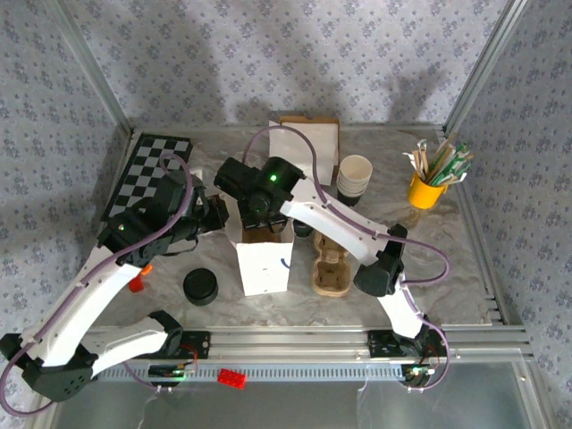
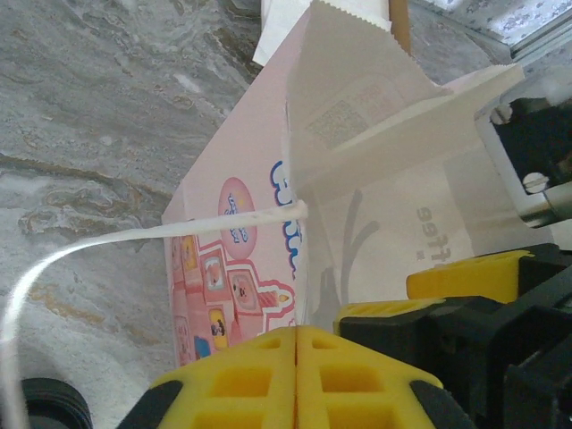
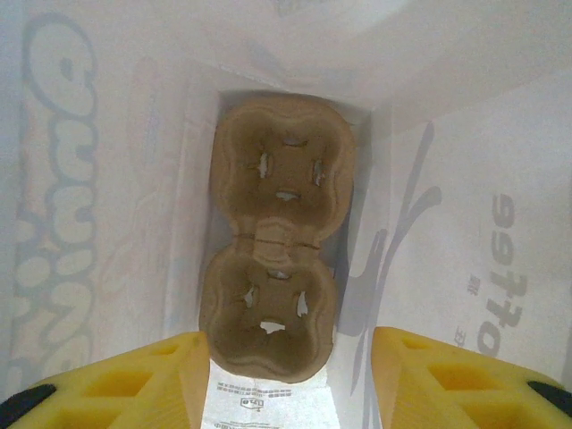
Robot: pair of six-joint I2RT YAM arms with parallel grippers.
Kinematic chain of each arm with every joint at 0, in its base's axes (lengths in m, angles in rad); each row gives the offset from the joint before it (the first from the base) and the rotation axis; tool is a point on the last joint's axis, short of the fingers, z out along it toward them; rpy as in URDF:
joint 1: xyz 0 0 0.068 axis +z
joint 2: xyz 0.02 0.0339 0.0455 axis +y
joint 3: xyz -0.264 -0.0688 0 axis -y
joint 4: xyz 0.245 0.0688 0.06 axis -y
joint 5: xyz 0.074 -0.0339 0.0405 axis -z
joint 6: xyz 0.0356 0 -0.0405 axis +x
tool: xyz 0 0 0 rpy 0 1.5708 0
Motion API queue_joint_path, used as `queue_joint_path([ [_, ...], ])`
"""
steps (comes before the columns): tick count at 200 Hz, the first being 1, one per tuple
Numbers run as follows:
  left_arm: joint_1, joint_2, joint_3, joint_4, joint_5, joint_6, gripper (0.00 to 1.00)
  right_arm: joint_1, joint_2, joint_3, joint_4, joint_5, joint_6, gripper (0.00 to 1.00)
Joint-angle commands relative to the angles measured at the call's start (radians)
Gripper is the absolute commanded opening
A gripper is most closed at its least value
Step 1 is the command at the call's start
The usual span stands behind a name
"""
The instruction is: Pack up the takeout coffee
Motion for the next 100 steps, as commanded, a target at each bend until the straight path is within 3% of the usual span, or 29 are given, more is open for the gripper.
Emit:
queue_joint_path([
  [1, -0.005, 0.002, 0.046, -0.031, 0.008, 0.031, 0.05, 0.003, 0.020, -0.005, -0.005, 0.018, -0.011, 0.51],
  [100, -0.005, -0.012, 0.043, -0.016, 0.002, 0.029, 0.00, -0.012, 0.010, -0.168, 0.097, 0.000, -0.009, 0.50],
])
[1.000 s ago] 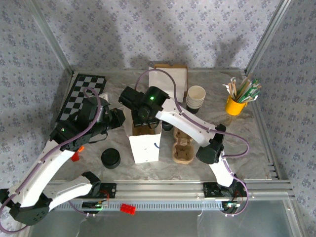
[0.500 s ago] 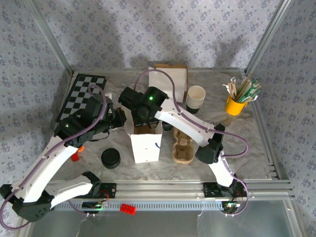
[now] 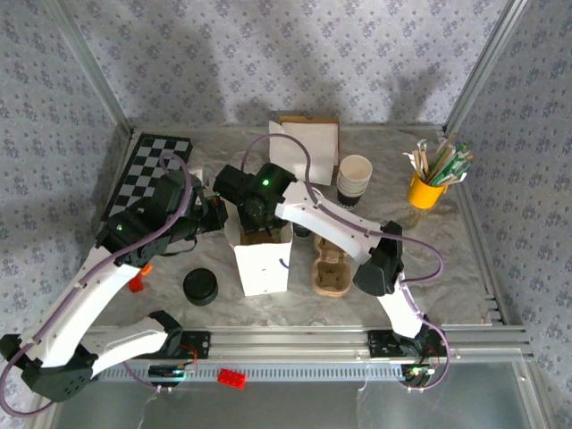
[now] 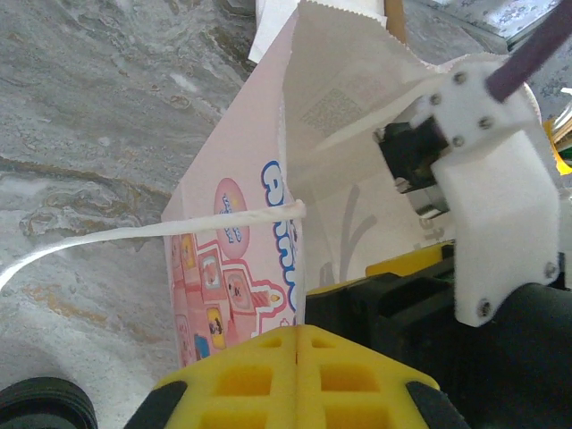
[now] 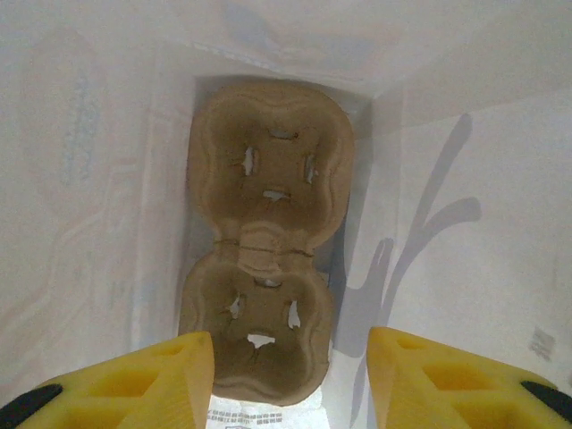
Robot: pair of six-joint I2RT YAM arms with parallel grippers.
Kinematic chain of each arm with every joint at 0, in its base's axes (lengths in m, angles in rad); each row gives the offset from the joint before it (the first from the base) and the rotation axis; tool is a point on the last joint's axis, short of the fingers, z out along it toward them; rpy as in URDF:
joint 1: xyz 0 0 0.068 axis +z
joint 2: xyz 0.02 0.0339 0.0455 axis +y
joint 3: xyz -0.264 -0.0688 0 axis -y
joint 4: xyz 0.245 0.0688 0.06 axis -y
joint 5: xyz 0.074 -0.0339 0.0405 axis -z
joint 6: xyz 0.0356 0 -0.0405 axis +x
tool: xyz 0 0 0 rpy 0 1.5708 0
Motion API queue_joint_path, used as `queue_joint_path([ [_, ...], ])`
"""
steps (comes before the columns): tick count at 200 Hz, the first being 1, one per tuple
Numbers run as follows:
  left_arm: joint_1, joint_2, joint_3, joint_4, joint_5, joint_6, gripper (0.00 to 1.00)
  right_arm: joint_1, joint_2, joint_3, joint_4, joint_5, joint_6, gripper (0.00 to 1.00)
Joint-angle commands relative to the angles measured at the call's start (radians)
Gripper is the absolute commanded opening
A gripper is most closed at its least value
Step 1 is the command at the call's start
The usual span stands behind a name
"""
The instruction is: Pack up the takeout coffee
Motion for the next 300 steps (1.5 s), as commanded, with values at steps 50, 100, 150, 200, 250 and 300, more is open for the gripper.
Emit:
queue_joint_path([
  [50, -0.005, -0.012, 0.017, 0.001, 0.012, 0.004, 0.00, -0.014, -0.014, -0.098, 0.076, -0.004, -0.011, 0.51],
  [100, -0.006, -0.013, 0.010, 0.019, 0.004, -0.005, 0.00, -0.005, -0.033, -0.068, 0.108, -0.024, -0.025, 0.51],
  [150, -0.005, -0.032, 0.008, 0.014, -0.024, -0.013, 0.00, -0.008, 0.004, -0.066, 0.118, -0.055, -0.028, 0.38],
  [200, -0.005, -0.048, -0.008, 0.017, -0.051, -0.028, 0.00, -0.011, -0.013, -0.142, 0.141, -0.058, -0.015, 0.31],
  [250, -0.002, -0.053, -0.020, 0.027, -0.056, -0.040, 0.00, -0.023, -0.022, -0.238, 0.237, -0.073, -0.009, 0.30],
  [300, 0.000, -0.057, -0.027, 0.038, -0.053, -0.044, 0.00, -0.032, 0.000, -0.286, 0.298, -0.088, -0.020, 0.30],
])
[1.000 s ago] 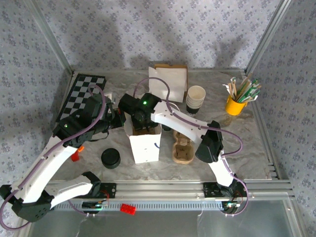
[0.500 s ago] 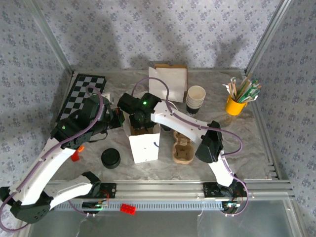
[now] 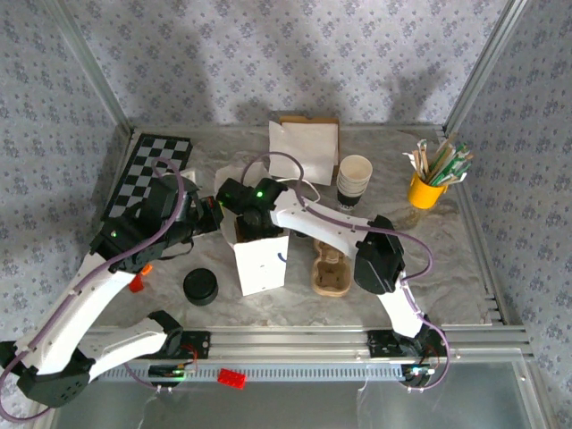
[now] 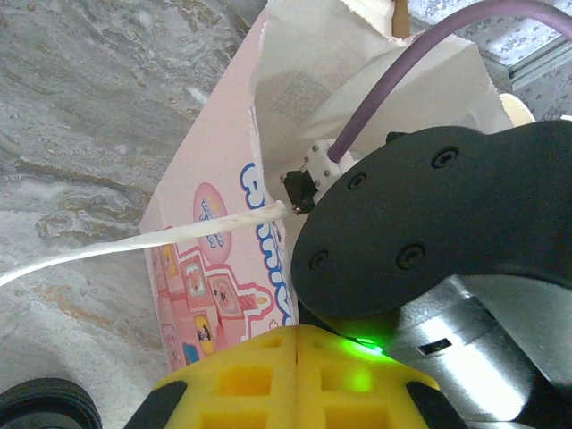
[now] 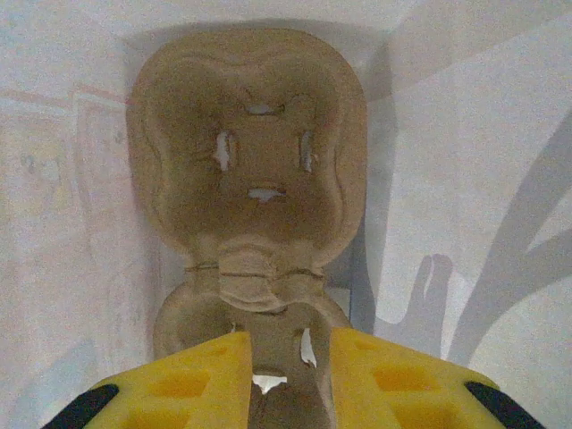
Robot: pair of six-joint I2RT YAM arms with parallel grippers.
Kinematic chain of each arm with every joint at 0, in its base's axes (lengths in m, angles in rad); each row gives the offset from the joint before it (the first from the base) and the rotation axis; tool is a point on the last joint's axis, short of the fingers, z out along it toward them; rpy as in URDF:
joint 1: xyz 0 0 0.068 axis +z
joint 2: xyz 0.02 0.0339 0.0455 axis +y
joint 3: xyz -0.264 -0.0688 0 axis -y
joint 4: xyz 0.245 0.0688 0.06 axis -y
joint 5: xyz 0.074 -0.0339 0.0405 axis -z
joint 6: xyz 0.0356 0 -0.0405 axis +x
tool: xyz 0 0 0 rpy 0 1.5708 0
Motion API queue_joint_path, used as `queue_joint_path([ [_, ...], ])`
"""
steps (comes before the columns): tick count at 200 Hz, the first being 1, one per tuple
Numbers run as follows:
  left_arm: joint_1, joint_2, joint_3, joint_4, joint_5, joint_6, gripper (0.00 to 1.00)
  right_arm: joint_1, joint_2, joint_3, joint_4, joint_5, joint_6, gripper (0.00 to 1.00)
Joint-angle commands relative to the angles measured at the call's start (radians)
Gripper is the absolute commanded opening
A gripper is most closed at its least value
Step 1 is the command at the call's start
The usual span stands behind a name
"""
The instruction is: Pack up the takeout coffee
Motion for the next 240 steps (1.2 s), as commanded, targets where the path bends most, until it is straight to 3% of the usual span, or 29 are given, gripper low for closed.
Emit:
queue_joint_path([
  [1, 0.000, -0.013, 0.000, 0.027, -0.009, -0.009, 0.00, -0.006, 0.004, -0.010, 0.021, -0.011, 0.002, 0.30],
  [58, 0.011, -0.013, -0.006, 0.038, -0.011, -0.006, 0.00, -0.005, -0.065, 0.068, -0.001, 0.006, -0.012, 0.35],
  [138, 0.025, 0.000, 0.002, 0.011, -0.008, 0.003, 0.00, 0.003, -0.117, 0.320, -0.102, 0.024, -0.073, 0.48],
  [157, 0.025, 0.007, 0.006, 0.021, 0.013, 0.008, 0.13, -0.002, -0.130, 0.360, -0.123, 0.018, -0.111, 0.52],
  [190, 0.025, 0.039, 0.029, 0.010, 0.017, 0.022, 0.25, -0.005, -0.181, 0.392, -0.131, 0.019, -0.154, 0.56],
  [222, 0.035, 0.071, 0.047, 0.026, 0.022, 0.043, 0.27, -0.026, -0.247, 0.389, -0.154, 0.015, -0.186, 0.57],
  [240, 0.051, 0.092, 0.056, 0.019, 0.020, 0.052, 0.22, -0.042, -0.290, 0.366, -0.167, 0.021, -0.209, 0.58],
])
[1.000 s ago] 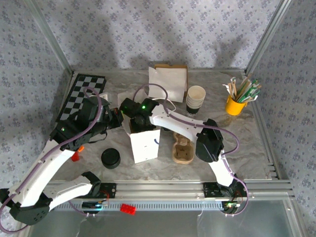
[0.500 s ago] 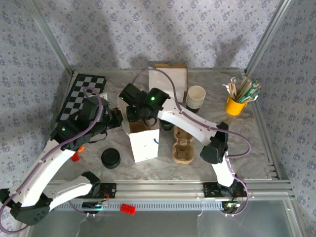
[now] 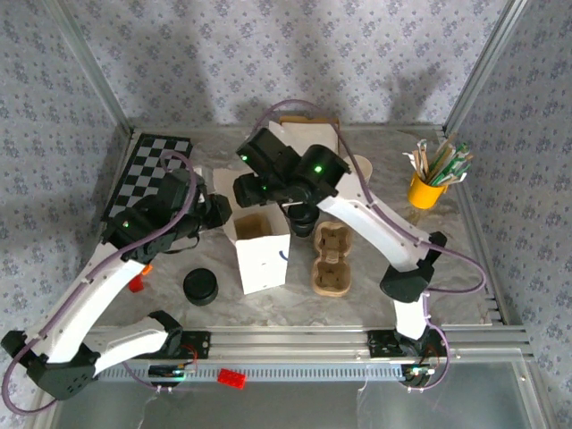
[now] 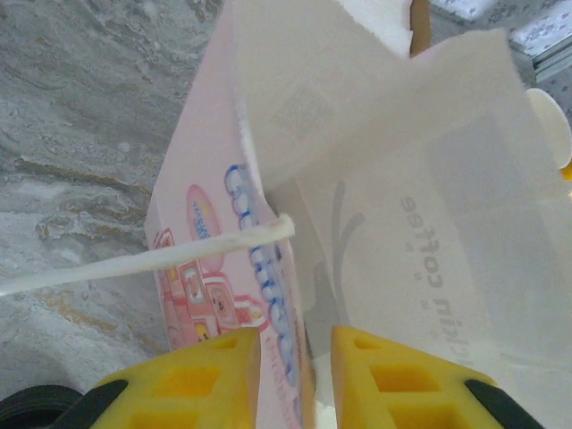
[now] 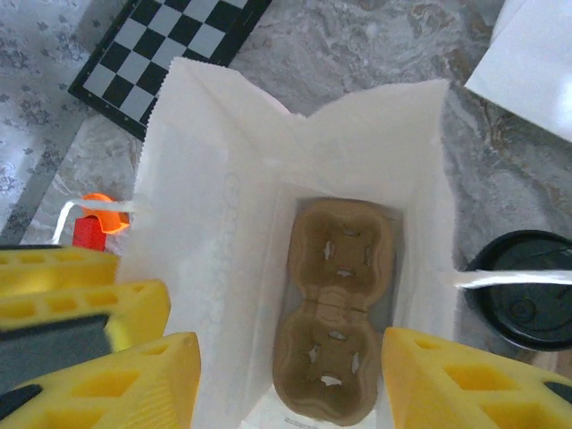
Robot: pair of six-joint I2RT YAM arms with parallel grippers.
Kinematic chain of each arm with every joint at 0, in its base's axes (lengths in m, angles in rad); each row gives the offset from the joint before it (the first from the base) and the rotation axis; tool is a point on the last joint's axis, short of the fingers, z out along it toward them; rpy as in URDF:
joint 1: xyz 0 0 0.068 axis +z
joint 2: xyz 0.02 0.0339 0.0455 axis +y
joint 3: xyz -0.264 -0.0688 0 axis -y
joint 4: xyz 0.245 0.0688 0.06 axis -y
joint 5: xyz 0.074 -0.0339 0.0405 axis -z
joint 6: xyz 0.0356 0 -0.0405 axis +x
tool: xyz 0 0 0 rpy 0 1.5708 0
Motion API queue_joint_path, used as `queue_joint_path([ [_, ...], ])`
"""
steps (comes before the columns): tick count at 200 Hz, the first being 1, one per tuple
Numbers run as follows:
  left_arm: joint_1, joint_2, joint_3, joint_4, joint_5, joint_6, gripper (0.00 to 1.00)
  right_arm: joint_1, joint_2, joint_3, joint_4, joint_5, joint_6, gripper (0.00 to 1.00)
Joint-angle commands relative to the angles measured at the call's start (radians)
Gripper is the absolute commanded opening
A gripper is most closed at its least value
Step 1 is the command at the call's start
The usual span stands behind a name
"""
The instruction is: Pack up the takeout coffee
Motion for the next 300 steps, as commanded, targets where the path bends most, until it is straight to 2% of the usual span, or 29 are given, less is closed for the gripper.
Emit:
queue_joint_path([
  [1, 0.021, 0.021, 0.052, 0.002, 0.005, 0.033, 0.22, -0.024, -0.082, 0.002, -0.052, 0.017, -0.056, 0.58],
  [18, 0.036, 0.027, 0.055, 0.015, -0.020, 0.042, 0.12, -0.046, -0.129, -0.040, -0.059, 0.013, -0.078, 0.59],
  [35, 0.061, 0.032, 0.050, 0.040, -0.016, 0.049, 0.06, -0.069, -0.177, -0.086, -0.058, -0.004, -0.096, 0.60],
  [54, 0.085, 0.045, 0.051, 0.062, -0.012, 0.056, 0.04, -0.102, -0.236, -0.139, -0.064, -0.010, -0.109, 0.61],
  [108, 0.169, 0.077, 0.041, 0.164, 0.025, 0.084, 0.00, -0.242, -0.367, -0.374, -0.019, -0.140, -0.187, 0.67],
  [149, 0.241, 0.115, 0.039, 0.195, 0.073, 0.108, 0.01, -0.308, -0.416, -0.597, 0.075, -0.216, -0.272, 0.75],
  [154, 0.243, 0.117, 0.039, 0.194, 0.074, 0.111, 0.04, -0.310, -0.417, -0.616, 0.091, -0.218, -0.280, 0.75],
  [164, 0.248, 0.118, 0.039, 0.180, 0.072, 0.111, 0.16, -0.316, -0.416, -0.664, 0.113, -0.211, -0.294, 0.77],
  [174, 0.252, 0.112, 0.041, 0.170, 0.078, 0.111, 0.20, -0.319, -0.407, -0.699, 0.124, -0.194, -0.298, 0.80],
  [187, 0.253, 0.103, 0.052, 0.157, 0.091, 0.118, 0.25, -0.331, -0.378, -0.709, 0.107, -0.130, -0.240, 0.82],
  [216, 0.253, 0.108, 0.119, 0.060, 0.089, 0.127, 0.34, -0.330, -0.341, -0.745, 0.151, -0.102, -0.048, 0.83],
  [230, 0.253, 0.100, 0.116, 0.051, 0.110, 0.122, 0.35, -0.321, -0.317, -0.757, 0.164, -0.092, 0.045, 0.83],
  [252, 0.253, 0.116, 0.111, 0.028, 0.109, 0.120, 0.34, -0.316, -0.279, -0.765, 0.175, -0.070, 0.167, 0.83],
  [300, 0.288, 0.153, 0.114, 0.030, 0.128, 0.140, 0.25, -0.290, -0.210, -0.767, 0.235, -0.050, 0.282, 0.85],
])
